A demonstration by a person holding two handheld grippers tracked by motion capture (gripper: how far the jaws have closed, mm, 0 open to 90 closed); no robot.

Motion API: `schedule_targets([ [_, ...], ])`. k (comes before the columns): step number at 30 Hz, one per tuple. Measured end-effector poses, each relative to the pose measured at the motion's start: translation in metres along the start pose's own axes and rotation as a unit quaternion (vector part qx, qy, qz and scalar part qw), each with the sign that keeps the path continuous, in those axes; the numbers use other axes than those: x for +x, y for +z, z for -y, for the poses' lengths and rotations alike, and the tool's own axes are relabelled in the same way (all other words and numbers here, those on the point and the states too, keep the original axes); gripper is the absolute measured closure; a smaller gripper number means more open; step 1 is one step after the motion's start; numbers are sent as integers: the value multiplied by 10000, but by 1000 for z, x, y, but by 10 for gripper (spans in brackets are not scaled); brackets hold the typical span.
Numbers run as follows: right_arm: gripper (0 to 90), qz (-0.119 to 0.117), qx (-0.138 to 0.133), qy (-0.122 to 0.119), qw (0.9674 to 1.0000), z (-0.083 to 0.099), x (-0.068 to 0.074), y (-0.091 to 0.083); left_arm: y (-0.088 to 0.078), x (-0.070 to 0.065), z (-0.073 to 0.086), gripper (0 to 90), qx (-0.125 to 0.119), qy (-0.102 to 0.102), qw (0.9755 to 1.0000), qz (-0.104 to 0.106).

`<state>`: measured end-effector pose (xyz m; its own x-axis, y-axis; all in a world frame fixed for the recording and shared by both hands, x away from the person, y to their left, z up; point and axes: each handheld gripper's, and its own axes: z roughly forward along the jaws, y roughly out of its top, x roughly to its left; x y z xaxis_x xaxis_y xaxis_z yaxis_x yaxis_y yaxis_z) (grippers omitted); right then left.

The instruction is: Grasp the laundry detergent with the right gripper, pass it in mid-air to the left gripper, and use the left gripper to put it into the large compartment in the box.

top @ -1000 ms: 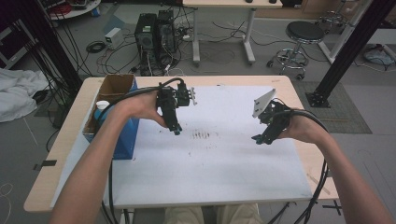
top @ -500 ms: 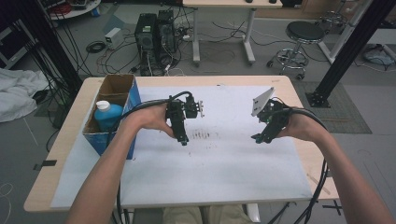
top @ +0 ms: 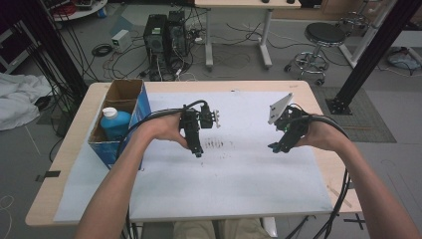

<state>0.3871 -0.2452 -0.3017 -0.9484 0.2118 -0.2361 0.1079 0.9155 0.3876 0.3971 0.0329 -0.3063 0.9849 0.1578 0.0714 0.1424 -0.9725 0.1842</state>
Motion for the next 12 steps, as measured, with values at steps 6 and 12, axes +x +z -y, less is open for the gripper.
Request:
schedule_targets([
  [6, 134, 5, 10, -19, 10000, -1, 0, 2, 0, -1, 1, 152, -4, 11, 10000, -5],
  [12, 134, 14, -7, -21, 10000, -3, 1, 1, -4, -2, 3, 152, -34, 2, 10000, -30],
])
